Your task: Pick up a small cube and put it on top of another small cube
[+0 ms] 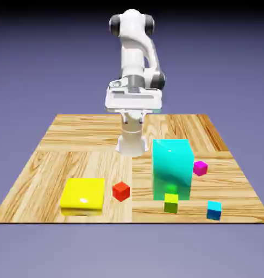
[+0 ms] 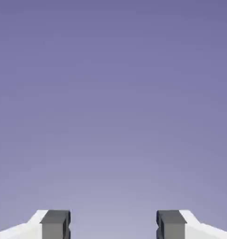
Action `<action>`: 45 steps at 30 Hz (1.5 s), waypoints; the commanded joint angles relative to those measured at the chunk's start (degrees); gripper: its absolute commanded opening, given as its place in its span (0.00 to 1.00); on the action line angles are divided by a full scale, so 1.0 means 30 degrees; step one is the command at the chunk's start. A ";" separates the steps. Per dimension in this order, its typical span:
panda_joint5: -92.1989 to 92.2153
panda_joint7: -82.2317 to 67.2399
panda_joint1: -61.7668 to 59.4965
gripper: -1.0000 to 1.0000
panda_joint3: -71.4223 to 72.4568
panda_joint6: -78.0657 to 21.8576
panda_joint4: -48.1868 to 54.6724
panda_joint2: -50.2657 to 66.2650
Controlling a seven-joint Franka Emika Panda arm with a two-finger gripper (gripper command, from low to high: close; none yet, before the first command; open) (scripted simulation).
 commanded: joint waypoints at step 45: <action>0.4729 -2.5206 1.4695 0.00 0.3589 -0.0065 0.0949 1.5128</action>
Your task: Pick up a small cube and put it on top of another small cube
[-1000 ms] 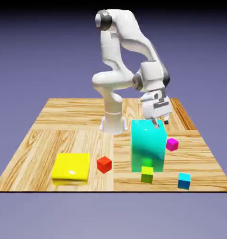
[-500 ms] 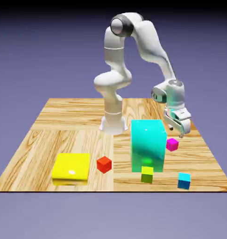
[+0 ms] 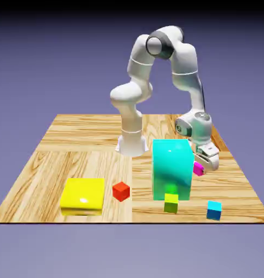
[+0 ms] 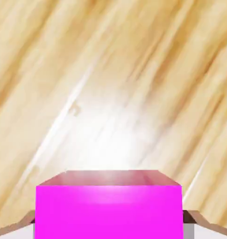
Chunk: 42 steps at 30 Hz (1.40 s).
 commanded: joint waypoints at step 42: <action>-0.3933 2.5922 -2.1220 0.00 -0.1283 -0.4713 -0.1732 -0.6884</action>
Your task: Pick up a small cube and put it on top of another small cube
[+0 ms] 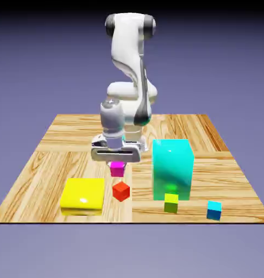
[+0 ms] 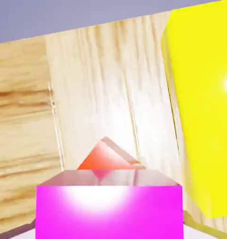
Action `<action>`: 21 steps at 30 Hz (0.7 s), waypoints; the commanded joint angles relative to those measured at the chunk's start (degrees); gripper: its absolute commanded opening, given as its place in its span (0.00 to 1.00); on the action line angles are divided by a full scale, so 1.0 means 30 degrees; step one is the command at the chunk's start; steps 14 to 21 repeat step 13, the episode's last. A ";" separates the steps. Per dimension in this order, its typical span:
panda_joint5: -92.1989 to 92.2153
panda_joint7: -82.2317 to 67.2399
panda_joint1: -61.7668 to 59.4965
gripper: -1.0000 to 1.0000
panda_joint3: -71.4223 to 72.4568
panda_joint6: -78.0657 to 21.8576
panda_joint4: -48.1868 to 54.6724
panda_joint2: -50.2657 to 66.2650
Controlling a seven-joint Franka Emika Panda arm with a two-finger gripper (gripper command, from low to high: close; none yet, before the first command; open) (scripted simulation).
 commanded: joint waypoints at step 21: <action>-0.2518 0.1670 0.1870 1.00 -0.1324 0.4445 0.0514 0.4160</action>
